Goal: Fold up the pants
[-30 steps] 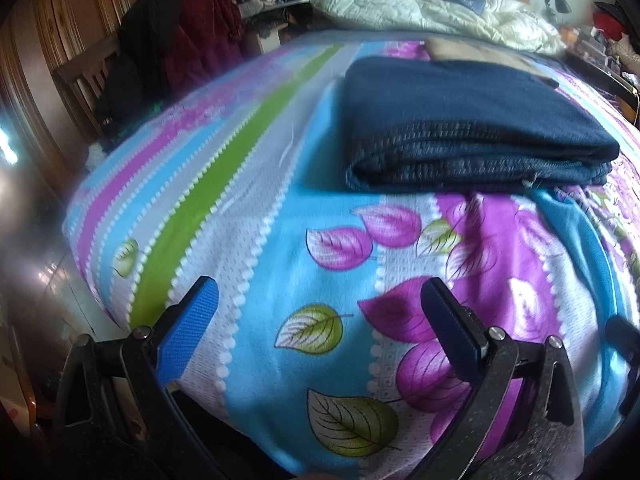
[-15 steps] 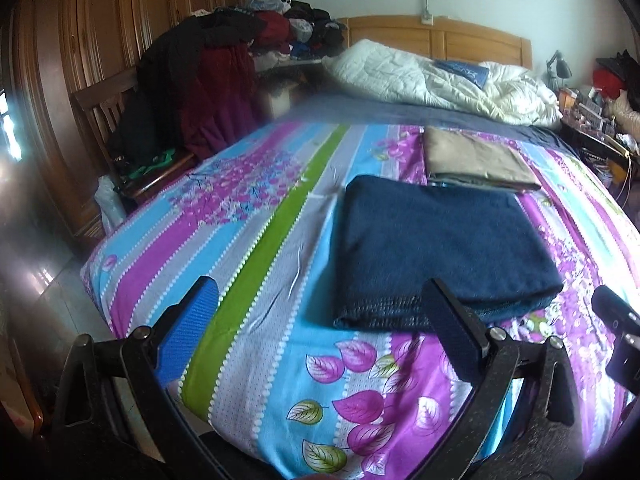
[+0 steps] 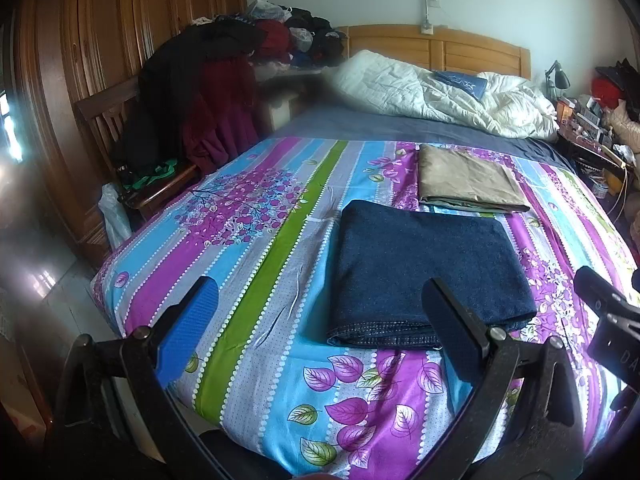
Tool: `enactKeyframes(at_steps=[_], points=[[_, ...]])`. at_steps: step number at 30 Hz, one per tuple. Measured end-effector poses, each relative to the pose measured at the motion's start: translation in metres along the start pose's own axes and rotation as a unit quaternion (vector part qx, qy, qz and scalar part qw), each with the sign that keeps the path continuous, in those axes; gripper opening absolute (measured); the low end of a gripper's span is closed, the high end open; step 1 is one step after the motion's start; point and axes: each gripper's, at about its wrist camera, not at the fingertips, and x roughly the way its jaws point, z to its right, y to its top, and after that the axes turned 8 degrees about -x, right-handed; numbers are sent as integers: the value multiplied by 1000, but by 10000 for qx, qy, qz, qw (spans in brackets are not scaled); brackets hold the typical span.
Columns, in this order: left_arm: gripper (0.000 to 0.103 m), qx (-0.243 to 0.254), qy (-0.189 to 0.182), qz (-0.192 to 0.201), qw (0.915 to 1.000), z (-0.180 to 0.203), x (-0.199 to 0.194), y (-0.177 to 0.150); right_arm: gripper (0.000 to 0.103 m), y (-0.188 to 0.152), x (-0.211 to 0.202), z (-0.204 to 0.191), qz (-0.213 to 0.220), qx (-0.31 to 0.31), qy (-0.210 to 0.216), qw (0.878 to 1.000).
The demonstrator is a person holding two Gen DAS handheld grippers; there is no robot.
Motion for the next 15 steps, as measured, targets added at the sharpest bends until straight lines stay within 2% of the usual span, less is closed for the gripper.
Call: enactKeyframes(at_steps=[4, 10, 15], points=[[102, 15, 44, 12, 10000, 5, -2, 4, 103, 10, -1, 1, -3, -1, 68, 10000], [102, 76, 12, 6, 10000, 14, 0, 8, 103, 15, -1, 2, 4, -180, -44, 9998], [102, 215, 22, -3, 9998, 25, 2, 5, 103, 16, -5, 5, 174, -244, -95, 9995]])
